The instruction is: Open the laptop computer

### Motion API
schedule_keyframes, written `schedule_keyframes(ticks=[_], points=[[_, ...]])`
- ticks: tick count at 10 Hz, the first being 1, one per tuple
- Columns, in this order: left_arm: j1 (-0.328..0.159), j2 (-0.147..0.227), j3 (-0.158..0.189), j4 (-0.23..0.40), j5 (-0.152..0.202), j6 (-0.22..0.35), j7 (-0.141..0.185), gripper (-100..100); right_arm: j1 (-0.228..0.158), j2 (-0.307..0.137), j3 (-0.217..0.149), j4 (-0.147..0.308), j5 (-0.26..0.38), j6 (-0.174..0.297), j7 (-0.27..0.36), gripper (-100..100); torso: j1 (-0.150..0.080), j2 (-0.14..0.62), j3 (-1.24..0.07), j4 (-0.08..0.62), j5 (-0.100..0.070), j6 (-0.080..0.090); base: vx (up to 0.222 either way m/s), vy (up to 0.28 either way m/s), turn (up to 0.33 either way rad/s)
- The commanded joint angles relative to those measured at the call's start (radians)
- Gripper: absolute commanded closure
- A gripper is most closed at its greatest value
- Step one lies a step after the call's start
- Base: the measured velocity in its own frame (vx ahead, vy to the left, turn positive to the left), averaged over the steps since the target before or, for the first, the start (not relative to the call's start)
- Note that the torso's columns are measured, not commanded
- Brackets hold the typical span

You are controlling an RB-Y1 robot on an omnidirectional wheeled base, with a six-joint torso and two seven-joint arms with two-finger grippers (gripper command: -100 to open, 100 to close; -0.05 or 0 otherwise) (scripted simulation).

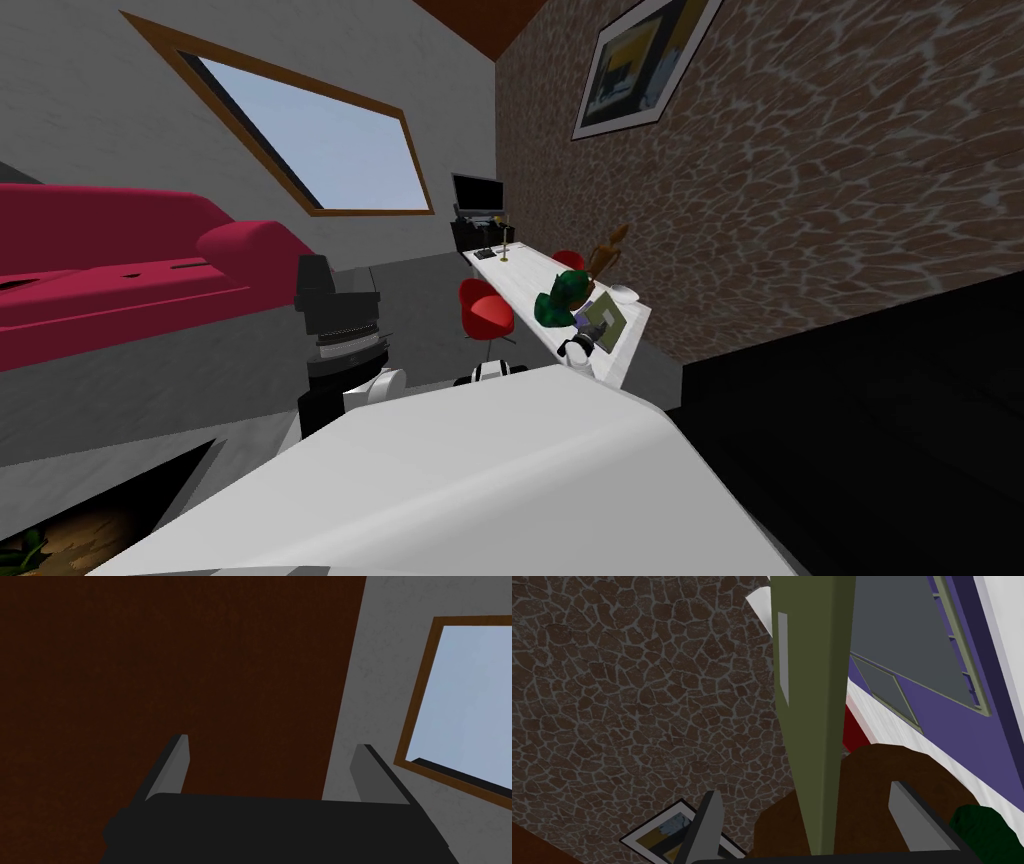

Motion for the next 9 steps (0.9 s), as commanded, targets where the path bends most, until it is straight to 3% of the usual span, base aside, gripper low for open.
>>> schedule_keyframes(ticks=[1,4,5,7,8,9], points=[[0.000,0.000,0.000,0.000,0.000,0.000,0.000,0,0.011,0.015,0.003,0.013,0.027,0.024,-0.051,-100,0.000,0.000,0.000,0.000,0.000,0.000,0.020,-0.054,0.046],[0.000,0.000,0.000,0.000,0.000,0.000,0.000,0,0.016,0.019,0.005,0.012,0.031,0.028,-0.059,-100,0.002,0.001,0.000,0.000,0.000,0.000,0.007,-0.026,0.016],[0.000,0.000,0.000,0.000,0.000,0.000,0.000,0,0.016,0.019,0.005,0.012,0.031,0.028,-0.059,100,0.002,0.001,0.000,0.000,0.001,0.000,0.000,0.000,0.000],[0.000,0.000,0.000,0.000,0.000,0.000,0.000,0,0.051,0.017,0.007,0.040,0.068,0.039,-0.021,100,0.001,-0.003,-0.002,-0.001,0.001,0.000,0.099,0.015,0.020],[0.000,0.000,0.000,0.000,0.000,0.000,0.000,0,0.042,0.015,0.005,0.038,0.060,0.038,-0.034,100,0.000,-0.006,-0.003,-0.002,0.000,-0.002,0.047,0.010,-0.010],[0.000,0.000,0.000,0.000,0.000,0.000,0.000,0,0.032,-0.002,-0.035,0.088,0.050,0.054,-0.030,100,-0.001,-0.002,-0.001,-0.001,-0.001,-0.002,-0.060,0.005,0.361]])
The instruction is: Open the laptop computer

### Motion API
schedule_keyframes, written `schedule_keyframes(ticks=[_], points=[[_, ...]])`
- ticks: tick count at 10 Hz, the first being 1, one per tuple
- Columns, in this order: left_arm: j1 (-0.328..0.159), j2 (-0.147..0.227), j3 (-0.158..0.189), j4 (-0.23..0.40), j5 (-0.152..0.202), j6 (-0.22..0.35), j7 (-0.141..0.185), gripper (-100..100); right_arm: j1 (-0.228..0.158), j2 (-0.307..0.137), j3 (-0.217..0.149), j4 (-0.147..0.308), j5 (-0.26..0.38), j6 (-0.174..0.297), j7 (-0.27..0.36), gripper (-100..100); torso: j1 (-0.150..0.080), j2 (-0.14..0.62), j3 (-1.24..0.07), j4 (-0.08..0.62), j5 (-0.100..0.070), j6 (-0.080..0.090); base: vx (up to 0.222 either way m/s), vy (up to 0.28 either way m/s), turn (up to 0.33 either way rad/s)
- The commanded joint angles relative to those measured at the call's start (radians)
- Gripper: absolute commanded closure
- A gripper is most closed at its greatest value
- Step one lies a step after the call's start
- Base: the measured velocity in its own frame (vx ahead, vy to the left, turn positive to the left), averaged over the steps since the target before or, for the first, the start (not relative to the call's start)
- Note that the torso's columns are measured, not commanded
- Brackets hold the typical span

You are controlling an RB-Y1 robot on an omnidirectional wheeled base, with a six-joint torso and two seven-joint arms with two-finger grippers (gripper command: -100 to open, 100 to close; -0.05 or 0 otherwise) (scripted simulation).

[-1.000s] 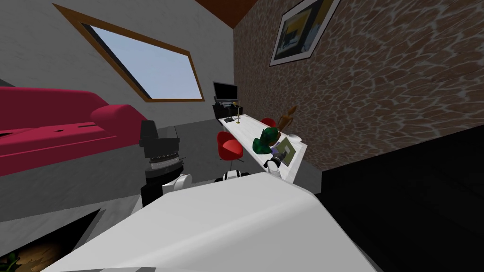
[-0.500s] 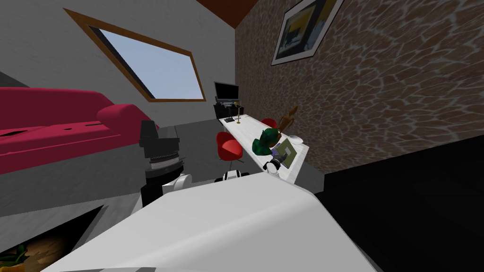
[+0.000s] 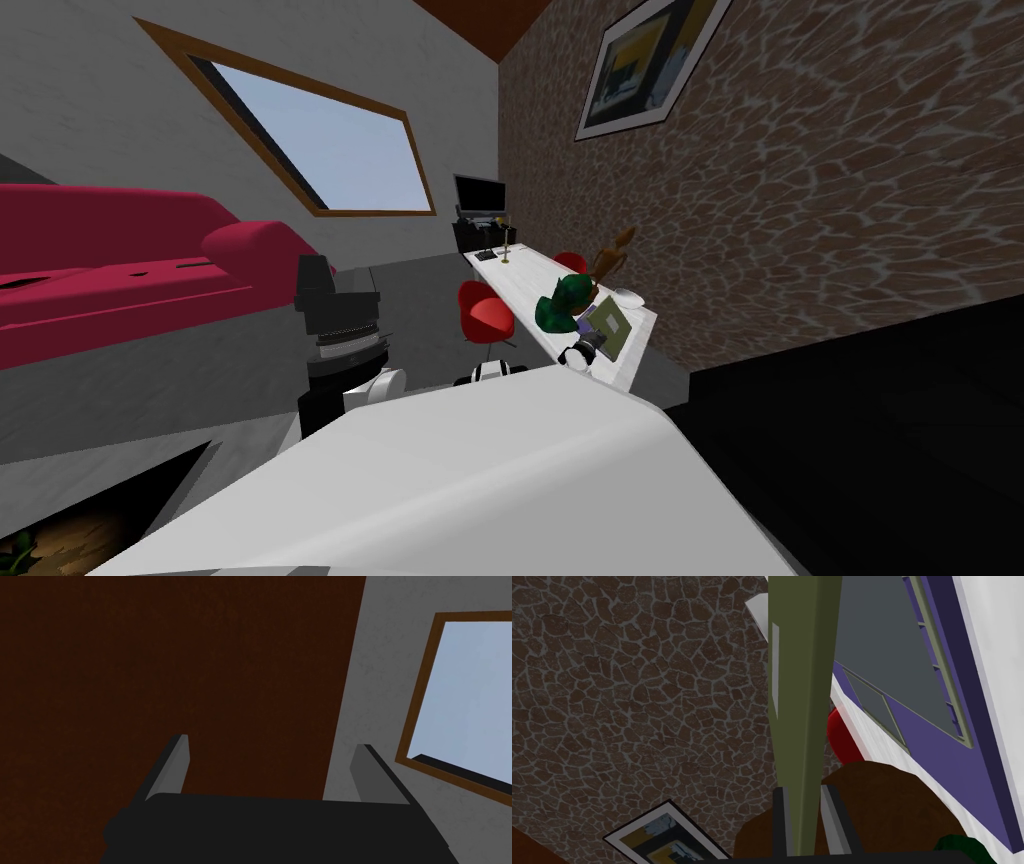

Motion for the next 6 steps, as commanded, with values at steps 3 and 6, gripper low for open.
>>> schedule_keyframes(ticks=[3,6], points=[[0.000,0.000,0.000,0.000,0.000,0.000,0.000,0,-0.042,-0.072,-0.081,0.082,-0.073,-0.007,0.045,-100,-0.001,0.004,0.003,0.001,0.000,0.002,-0.110,0.017,0.278],[0.000,0.000,0.000,0.000,0.000,0.000,0.000,0,-0.064,-0.116,-0.089,0.089,-0.121,-0.039,0.078,-100,0.004,-0.002,-0.001,-0.001,0.001,0.002,0.009,0.089,-0.081]])
